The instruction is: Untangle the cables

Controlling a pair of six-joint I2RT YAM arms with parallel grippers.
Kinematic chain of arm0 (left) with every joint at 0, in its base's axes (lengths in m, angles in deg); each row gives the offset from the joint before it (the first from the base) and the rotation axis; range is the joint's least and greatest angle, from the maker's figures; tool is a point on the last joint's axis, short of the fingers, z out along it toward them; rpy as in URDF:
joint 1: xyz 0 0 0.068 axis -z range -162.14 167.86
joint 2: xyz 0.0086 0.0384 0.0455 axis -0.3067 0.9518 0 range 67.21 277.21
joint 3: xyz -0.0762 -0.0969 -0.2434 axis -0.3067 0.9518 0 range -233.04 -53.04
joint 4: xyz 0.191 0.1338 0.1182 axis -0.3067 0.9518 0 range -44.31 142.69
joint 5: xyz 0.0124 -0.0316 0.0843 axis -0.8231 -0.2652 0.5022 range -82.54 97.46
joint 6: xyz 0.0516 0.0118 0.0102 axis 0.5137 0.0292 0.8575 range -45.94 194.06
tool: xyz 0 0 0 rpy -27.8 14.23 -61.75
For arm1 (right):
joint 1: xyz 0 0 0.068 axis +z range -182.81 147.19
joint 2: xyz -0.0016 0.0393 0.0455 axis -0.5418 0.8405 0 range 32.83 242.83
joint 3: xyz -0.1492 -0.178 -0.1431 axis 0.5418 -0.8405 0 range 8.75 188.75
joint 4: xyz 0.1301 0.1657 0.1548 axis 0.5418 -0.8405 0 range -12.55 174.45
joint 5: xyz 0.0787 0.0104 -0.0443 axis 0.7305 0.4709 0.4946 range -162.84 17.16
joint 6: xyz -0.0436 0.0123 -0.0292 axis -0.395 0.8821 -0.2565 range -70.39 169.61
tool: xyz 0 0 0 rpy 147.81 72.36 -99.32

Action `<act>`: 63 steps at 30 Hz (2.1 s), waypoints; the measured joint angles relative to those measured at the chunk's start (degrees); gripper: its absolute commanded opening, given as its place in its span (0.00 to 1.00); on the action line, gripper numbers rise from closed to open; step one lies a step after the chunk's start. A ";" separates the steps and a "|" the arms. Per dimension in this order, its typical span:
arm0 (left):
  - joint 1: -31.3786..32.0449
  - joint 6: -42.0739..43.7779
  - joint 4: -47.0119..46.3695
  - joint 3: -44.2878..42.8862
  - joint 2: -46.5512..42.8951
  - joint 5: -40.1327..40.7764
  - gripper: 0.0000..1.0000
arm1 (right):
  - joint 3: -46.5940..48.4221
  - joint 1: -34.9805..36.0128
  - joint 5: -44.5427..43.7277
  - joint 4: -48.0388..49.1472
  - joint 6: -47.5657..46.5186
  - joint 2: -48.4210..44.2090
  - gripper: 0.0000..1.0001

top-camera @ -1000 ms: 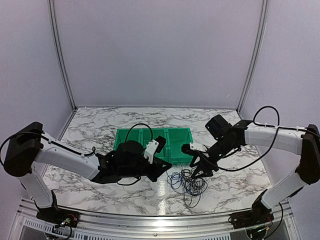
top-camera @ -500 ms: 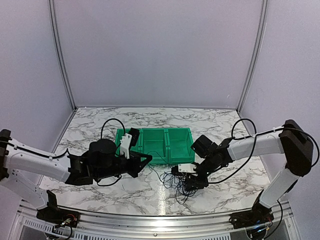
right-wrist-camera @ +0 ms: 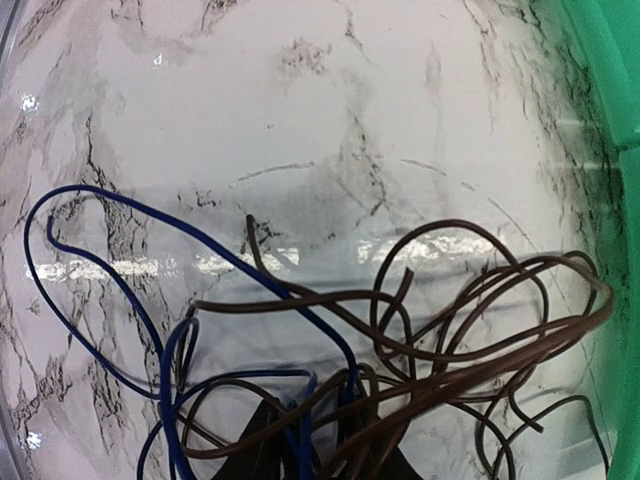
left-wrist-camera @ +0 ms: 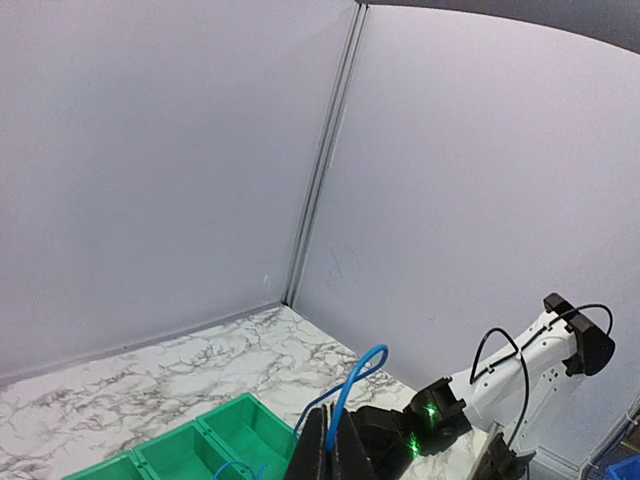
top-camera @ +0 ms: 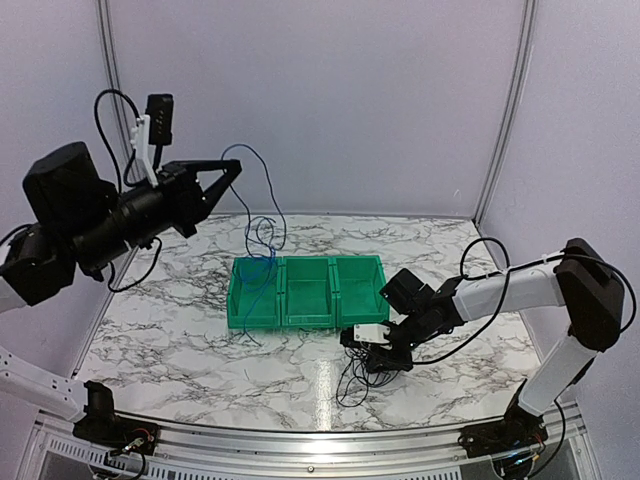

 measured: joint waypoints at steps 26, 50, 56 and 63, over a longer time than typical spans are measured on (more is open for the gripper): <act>0.00 2.25 3.34 9.75 5.64 0.46 0.00 | 17.90 -1.03 7.23 -12.68 -0.17 -14.25 0.64; 0.00 -18.51 -17.99 43.87 5.75 12.31 0.00 | 20.04 4.20 3.02 -2.43 9.05 10.19 0.60; 0.00 -19.52 -18.12 44.63 5.49 12.31 0.00 | 20.33 5.29 1.53 -1.70 8.92 12.39 0.61; 0.00 -19.58 -18.16 45.70 3.63 12.35 0.00 | 20.31 6.40 -1.90 -1.40 8.50 14.91 0.50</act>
